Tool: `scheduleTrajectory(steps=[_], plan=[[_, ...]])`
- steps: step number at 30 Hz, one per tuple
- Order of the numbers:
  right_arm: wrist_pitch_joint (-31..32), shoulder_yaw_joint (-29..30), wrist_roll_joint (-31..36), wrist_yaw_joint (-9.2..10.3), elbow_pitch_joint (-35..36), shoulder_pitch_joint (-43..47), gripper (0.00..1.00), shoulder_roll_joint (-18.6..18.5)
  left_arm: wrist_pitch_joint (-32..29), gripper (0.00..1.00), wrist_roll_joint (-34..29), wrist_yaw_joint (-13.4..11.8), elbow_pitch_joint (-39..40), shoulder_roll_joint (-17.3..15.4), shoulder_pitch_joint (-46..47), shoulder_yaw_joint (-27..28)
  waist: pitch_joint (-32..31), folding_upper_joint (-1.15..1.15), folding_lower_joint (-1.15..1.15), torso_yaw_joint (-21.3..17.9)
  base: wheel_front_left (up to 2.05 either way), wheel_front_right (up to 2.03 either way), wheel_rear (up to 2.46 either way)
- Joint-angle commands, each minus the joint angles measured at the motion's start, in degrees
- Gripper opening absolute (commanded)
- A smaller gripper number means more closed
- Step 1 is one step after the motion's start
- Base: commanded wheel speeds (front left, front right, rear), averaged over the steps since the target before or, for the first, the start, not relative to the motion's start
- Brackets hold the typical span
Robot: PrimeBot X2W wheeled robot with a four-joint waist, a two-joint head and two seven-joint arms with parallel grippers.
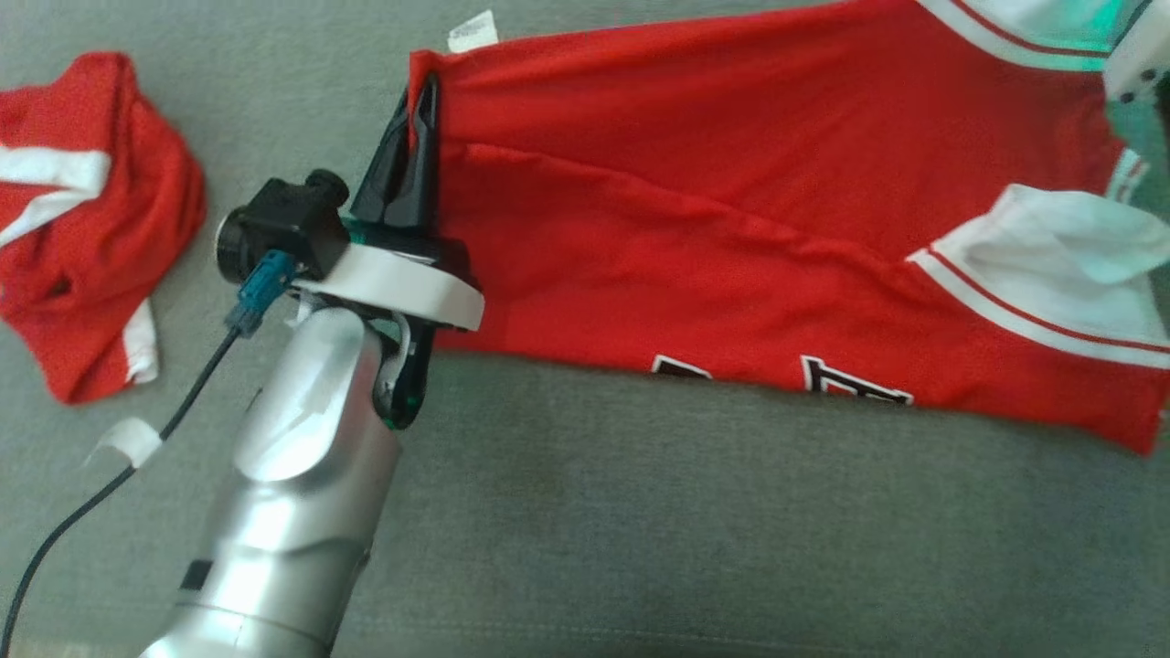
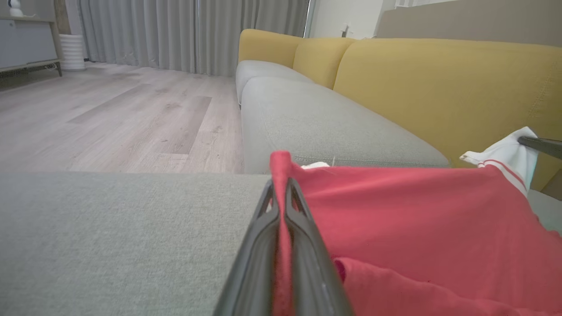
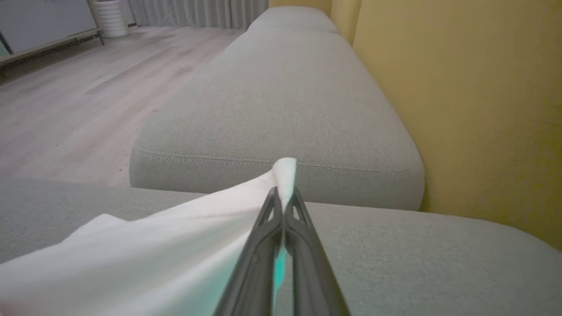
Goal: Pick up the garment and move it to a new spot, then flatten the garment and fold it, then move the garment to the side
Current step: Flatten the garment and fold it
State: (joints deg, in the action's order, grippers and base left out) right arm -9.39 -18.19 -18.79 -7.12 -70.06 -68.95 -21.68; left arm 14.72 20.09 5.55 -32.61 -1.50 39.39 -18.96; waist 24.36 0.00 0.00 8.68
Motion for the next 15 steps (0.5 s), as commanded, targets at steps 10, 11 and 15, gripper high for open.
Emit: scheduleTrajectory(steps=[10,11,15], plan=[[-5.5,1.2,-5.8,-0.36,8.6,11.4,0.0,4.8,0.3,0.0,-9.2,0.7,3.4,-1.7,-6.5,9.2,-3.5,0.0,0.0,-7.9,0.0,0.0,0.0],[-5.6,1.3,-7.0,-0.36,10.8,13.2,0.0,4.8,0.3,0.0,-9.6,0.8,3.3,-1.7,-7.5,9.9,-3.7,0.0,0.0,-8.3,0.0,0.0,0.0],[-5.6,2.1,-10.7,-0.36,19.2,22.1,0.0,4.3,0.3,0.0,-10.8,0.8,3.5,-1.7,-11.2,12.6,-5.0,0.0,0.0,-9.2,0.0,0.0,0.0]])
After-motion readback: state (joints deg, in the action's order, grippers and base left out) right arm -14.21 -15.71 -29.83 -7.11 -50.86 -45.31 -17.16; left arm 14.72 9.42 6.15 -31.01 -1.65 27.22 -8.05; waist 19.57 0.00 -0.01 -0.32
